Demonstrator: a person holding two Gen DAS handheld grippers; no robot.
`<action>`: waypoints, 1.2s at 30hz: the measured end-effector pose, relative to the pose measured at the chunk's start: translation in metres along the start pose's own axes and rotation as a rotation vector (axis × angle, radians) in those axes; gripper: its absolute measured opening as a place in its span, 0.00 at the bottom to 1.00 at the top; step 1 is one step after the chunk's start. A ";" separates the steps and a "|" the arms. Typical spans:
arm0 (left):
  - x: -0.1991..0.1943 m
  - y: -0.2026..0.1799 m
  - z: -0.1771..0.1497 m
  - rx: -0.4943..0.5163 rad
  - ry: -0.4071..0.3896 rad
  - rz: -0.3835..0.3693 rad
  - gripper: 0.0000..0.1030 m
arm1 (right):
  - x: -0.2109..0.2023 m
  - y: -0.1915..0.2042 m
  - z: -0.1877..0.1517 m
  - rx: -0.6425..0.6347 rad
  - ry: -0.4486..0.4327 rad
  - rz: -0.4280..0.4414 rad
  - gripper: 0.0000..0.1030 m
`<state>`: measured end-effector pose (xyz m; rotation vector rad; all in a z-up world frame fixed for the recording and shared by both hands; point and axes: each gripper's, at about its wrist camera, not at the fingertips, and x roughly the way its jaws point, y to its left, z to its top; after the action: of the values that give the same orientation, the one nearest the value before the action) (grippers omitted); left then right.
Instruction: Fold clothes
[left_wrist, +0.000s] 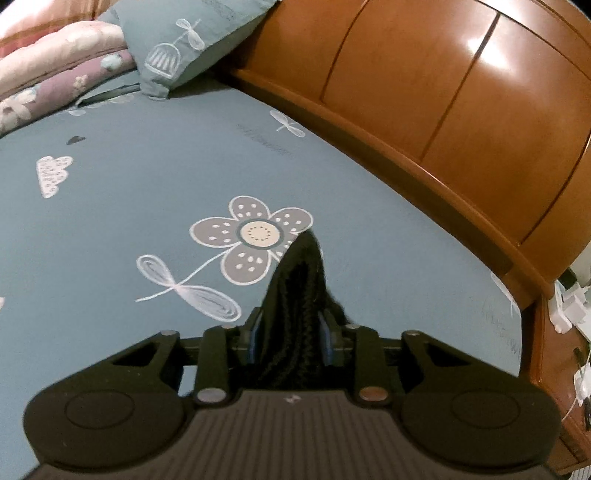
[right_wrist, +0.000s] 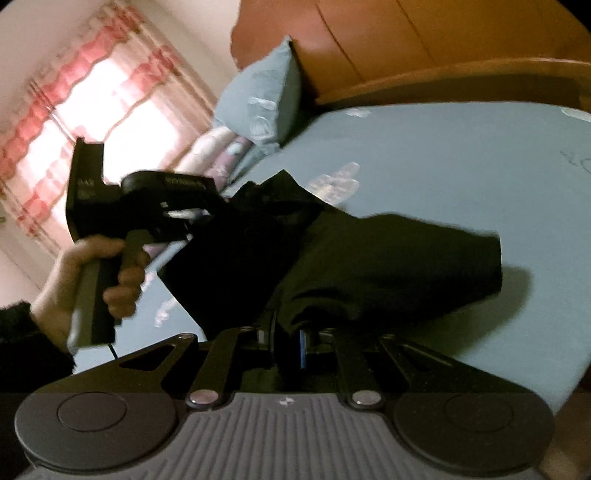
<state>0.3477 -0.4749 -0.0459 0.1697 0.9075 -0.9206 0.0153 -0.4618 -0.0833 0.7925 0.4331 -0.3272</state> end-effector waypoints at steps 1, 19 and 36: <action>0.004 0.001 0.001 0.003 0.001 0.010 0.27 | 0.002 -0.005 -0.002 0.013 0.009 -0.004 0.15; -0.033 0.052 -0.018 -0.116 -0.003 0.016 0.57 | 0.003 -0.084 -0.022 0.392 0.037 0.137 0.76; -0.050 -0.026 -0.137 0.155 0.127 -0.345 0.57 | 0.020 -0.124 -0.014 0.713 -0.173 0.070 0.40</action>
<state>0.2315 -0.3935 -0.0891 0.2098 1.0005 -1.3136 -0.0253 -0.5360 -0.1771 1.4572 0.1135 -0.4900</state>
